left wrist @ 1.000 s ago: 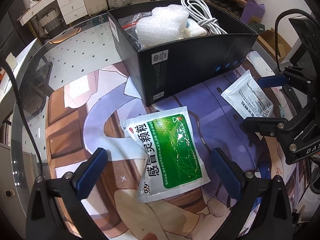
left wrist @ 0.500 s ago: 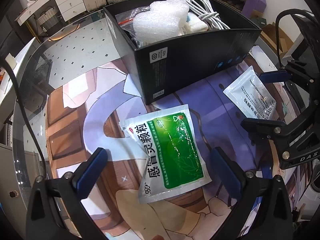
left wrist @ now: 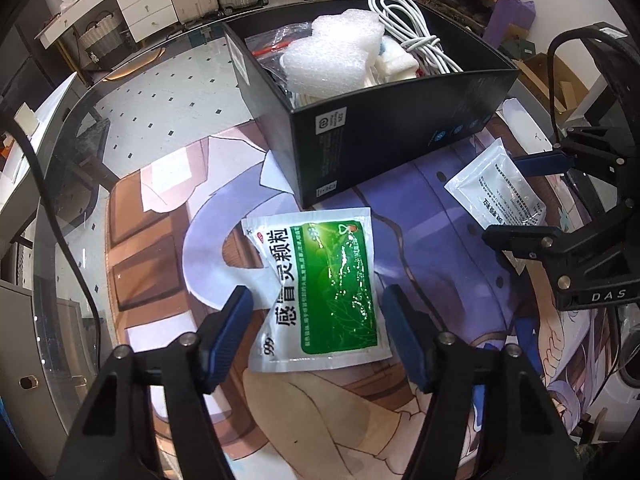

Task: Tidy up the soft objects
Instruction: 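Grasp the green-printed sachet with the left tool while the right tool grasps the white sachet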

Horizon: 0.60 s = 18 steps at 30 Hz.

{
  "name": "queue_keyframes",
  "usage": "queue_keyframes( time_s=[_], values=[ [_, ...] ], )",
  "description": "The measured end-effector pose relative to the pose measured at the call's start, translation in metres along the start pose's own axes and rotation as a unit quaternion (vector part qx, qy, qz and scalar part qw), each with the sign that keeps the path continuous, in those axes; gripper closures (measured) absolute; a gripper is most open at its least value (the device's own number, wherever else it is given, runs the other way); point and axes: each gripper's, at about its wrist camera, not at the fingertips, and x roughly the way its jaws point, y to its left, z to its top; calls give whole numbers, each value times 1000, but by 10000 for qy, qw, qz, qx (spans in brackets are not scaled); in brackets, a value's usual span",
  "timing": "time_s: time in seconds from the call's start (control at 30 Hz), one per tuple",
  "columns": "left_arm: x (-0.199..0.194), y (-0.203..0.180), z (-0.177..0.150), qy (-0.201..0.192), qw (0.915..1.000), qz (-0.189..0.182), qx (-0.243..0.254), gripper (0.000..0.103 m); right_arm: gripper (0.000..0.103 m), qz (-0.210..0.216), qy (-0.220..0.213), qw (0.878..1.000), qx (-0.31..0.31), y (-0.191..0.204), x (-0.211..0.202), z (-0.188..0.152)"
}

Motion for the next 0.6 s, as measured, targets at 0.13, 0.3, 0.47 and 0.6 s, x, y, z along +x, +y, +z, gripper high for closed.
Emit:
queue_keyframes(
  time_s=[0.13,0.3,0.47,0.6],
  values=[
    [-4,3,-2,-37,10000,0,-22,58,45,5,13,10000,-43,3,-2,-1],
    [-6,2,-2,-31,10000,-5,1,64,62,35,8,9999,-127,8,-9,-1],
    [-6,-1,-2,-65,10000,-49,-14,71,71,66,-34,9999,-120,10,-17,-6],
    [-8,1,-1,-93,9999,-117,-61,77,76,91,-106,9999,-60,9,-23,-12]
  ],
)
